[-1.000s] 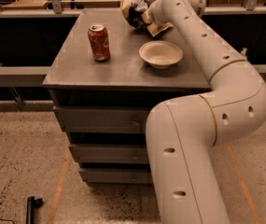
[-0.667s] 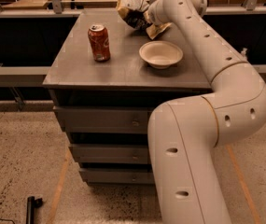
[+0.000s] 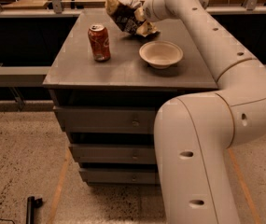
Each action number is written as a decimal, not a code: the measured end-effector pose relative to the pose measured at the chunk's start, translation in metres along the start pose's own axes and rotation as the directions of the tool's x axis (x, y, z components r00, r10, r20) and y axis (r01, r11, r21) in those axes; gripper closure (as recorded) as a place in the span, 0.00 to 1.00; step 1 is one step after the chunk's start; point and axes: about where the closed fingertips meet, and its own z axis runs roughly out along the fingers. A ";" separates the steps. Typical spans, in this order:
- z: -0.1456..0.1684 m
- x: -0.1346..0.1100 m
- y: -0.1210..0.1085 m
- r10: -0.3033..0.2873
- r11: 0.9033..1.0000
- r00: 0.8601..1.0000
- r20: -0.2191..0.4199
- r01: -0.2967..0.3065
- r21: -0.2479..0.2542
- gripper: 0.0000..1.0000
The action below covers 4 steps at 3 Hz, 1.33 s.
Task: Move brown chip bag near coke can
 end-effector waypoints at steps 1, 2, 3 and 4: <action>-0.014 -0.007 0.026 0.057 0.997 0.998 0.000 -0.056 -0.061 1.00; -0.024 -0.008 0.046 0.095 0.990 0.995 -0.018 -0.096 -0.102 0.82; -0.034 -0.008 0.057 0.107 0.987 0.994 -0.030 -0.109 -0.117 0.58; -0.044 -0.010 0.062 0.115 0.987 0.993 -0.032 -0.118 -0.112 0.27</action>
Offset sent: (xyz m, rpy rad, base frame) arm -0.0784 0.0382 0.0162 0.1357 0.1390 0.0649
